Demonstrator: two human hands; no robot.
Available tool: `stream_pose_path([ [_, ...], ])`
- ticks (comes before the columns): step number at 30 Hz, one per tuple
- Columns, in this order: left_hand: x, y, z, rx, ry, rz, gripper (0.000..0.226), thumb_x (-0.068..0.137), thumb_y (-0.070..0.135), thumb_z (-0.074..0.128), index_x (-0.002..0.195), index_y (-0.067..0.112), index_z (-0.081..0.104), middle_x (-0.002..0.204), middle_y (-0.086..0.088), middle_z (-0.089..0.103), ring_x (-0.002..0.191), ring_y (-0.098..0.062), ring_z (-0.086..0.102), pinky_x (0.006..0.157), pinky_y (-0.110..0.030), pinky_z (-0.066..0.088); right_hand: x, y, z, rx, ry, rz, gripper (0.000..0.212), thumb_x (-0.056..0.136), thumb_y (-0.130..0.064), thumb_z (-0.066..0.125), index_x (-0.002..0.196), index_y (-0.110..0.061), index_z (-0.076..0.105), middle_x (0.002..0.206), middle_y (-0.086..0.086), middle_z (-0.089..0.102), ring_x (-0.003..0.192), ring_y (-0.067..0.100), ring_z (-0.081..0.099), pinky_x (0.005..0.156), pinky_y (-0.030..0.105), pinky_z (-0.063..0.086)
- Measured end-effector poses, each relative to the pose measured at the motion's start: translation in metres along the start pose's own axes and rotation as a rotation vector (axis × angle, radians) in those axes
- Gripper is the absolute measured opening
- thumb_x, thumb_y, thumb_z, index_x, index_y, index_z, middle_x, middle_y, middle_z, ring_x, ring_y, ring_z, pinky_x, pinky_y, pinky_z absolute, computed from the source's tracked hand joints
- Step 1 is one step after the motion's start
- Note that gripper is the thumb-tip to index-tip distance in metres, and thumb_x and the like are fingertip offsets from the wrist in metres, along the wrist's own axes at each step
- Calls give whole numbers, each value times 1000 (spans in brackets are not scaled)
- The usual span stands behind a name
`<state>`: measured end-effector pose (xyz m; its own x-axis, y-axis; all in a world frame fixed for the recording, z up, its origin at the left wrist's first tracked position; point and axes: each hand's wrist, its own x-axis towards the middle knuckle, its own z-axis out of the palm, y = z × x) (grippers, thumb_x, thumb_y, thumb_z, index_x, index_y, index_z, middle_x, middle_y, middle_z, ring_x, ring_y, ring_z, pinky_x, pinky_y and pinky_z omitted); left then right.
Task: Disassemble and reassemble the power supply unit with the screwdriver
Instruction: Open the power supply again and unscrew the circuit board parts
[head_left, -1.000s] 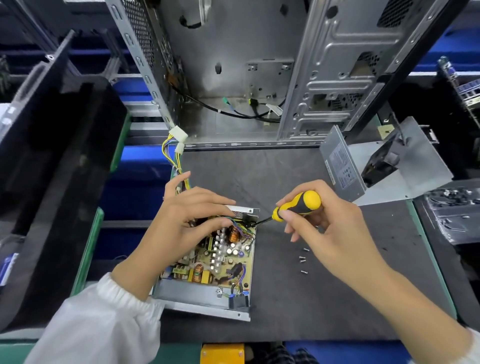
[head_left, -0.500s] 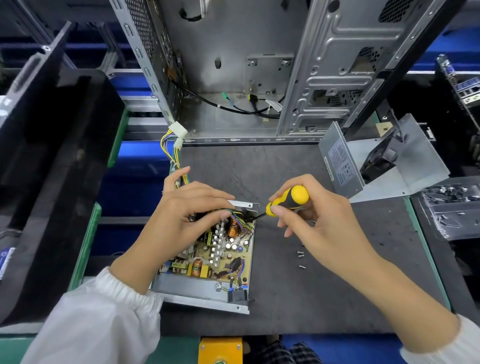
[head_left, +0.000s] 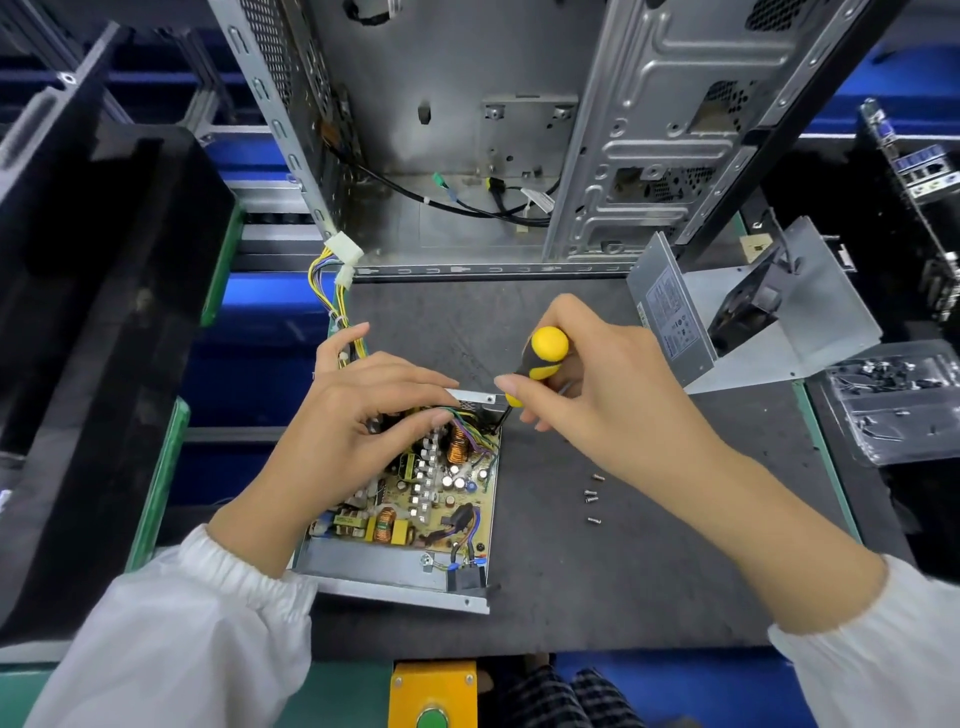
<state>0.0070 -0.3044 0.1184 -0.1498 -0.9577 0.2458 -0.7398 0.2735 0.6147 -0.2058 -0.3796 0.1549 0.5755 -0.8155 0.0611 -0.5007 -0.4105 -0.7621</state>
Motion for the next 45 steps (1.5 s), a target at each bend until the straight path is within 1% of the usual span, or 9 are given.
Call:
stream_pose_path([
  [8, 1, 2, -1, 10, -9, 7, 15, 88, 33, 69, 95, 23, 78, 105, 16, 71, 102, -1, 63, 116, -55, 17, 5, -11, -11, -144, -65, -69, 38, 81, -33, 73, 84, -14, 41, 67, 3, 61, 67, 22, 63, 60, 38, 51],
  [14, 27, 25, -12, 129, -54, 53, 37, 78, 51, 68, 99, 22, 74, 109, 14, 70, 104, -7, 62, 108, -43, 35, 1, -11, -7, -239, -24, -135, 45, 80, -42, 71, 75, -16, 35, 53, -4, 43, 50, 18, 36, 50, 30, 36],
  [17, 53, 44, -3, -96, -129, -22, 38, 67, 32, 87, 96, 19, 66, 94, 16, 68, 92, -5, 61, 88, -35, 47, 3, -8, -7, -178, -4, -94, 35, 82, -43, 68, 75, -15, 48, 52, -4, 42, 51, 14, 39, 49, 26, 33],
  [21, 64, 46, 8, -246, -179, -89, 38, 64, 11, 87, 92, 11, 61, 84, 5, 67, 82, -10, 62, 80, -36, 49, 6, -12, -5, -106, 23, -41, 30, 83, -44, 67, 71, -30, 43, 56, -7, 48, 56, 10, 48, 53, 23, 36],
  [25, 58, 37, 13, -298, -170, -49, 38, 69, 11, 85, 96, 7, 57, 83, 5, 65, 74, -3, 61, 69, -21, 49, 9, -21, -17, -159, -151, -56, 27, 91, -44, 55, 73, -37, 37, 65, -4, 62, 63, 10, 62, 61, 33, 50],
  [29, 54, 33, 16, -344, -205, -78, 34, 72, 5, 84, 84, 27, 61, 75, 18, 68, 73, 7, 66, 73, -8, 46, 11, -22, -34, -300, -372, -130, 13, 95, -28, 51, 97, -18, 44, 70, 1, 59, 67, 16, 55, 65, 41, 46],
  [32, 54, 29, 17, -276, -226, -64, 16, 72, 8, 85, 81, 12, 71, 74, 15, 71, 72, 13, 64, 72, -4, 42, 14, -26, -38, -458, -502, -199, 16, 93, -18, 54, 96, -19, 39, 80, 1, 52, 74, 20, 50, 64, 40, 43],
  [39, 46, 32, 18, -312, -179, -91, 13, 78, 6, 80, 86, 16, 76, 73, 15, 70, 71, 13, 58, 71, -12, 46, 21, -29, -34, -842, -485, -427, 30, 93, -18, 55, 119, -22, 41, 84, -2, 33, 50, 11, 25, 44, 28, 19],
  [45, 44, 32, 16, -293, -246, -143, 4, 75, -3, 71, 73, 1, 70, 65, -11, 65, 65, -7, 47, 62, -30, 46, 15, -33, -28, -680, -449, -361, 17, 93, -27, 54, 101, -19, 41, 67, -7, 32, 63, 22, 39, 56, 32, 32],
])
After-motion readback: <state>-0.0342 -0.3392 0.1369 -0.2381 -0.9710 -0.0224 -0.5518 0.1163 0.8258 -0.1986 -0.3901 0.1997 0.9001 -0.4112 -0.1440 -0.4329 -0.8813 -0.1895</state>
